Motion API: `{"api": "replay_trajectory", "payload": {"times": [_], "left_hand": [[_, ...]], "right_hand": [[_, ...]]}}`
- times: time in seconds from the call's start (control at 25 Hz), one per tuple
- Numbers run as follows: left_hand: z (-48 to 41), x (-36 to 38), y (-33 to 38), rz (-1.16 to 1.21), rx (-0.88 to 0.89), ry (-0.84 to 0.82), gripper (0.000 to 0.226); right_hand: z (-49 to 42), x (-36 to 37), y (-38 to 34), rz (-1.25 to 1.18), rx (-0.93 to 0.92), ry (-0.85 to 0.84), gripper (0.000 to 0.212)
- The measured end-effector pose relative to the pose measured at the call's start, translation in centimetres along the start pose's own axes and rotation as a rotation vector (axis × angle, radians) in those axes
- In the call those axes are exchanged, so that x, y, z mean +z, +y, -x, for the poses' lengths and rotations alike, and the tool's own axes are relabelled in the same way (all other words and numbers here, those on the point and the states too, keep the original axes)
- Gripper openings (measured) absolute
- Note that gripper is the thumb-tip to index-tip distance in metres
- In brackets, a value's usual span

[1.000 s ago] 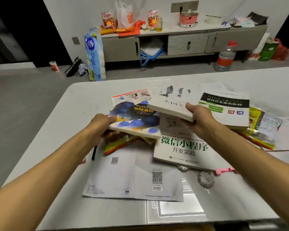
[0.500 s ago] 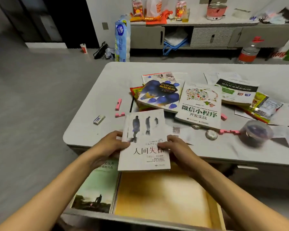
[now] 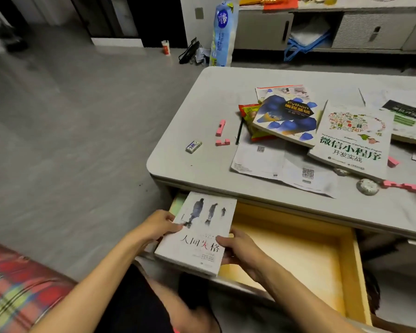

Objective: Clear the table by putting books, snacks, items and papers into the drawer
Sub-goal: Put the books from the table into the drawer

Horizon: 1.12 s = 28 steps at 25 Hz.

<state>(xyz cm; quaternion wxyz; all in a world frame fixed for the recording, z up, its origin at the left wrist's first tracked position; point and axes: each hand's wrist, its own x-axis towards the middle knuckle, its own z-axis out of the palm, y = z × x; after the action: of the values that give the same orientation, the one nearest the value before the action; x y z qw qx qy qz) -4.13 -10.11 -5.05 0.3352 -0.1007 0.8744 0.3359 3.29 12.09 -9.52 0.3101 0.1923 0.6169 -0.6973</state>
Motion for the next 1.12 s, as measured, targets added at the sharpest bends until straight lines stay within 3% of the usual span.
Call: {"api": "replay_trajectory", "payload": {"times": [0.12, 0.28, 0.4, 0.56, 1.12], "left_hand": [[-3.0, 0.4, -1.2, -0.130, -0.028, 0.084, 0.020], [-5.3, 1.0, -2.6, -0.262, -0.099, 0.132, 0.030], [-6.7, 1.4, -3.3, -0.364, -0.106, 0.182, 0.029], [-7.3, 2.6, -3.5, -0.434, -0.091, 0.259, 0.053], [-7.2, 2.4, -3.4, -0.467, -0.149, 0.222, 0.049]], "right_hand": [[-3.9, 1.4, 0.5, 0.108, 0.040, 0.007, 0.030], [-6.7, 2.7, 0.8, 0.261, 0.013, 0.153, 0.029], [-7.9, 3.6, 1.6, 0.477, -0.041, 0.252, 0.041], [-7.9, 4.5, 2.3, 0.676, -0.059, 0.356, 0.053], [-7.4, 4.9, 4.1, 0.687, -0.098, 0.291, 0.062]]}}
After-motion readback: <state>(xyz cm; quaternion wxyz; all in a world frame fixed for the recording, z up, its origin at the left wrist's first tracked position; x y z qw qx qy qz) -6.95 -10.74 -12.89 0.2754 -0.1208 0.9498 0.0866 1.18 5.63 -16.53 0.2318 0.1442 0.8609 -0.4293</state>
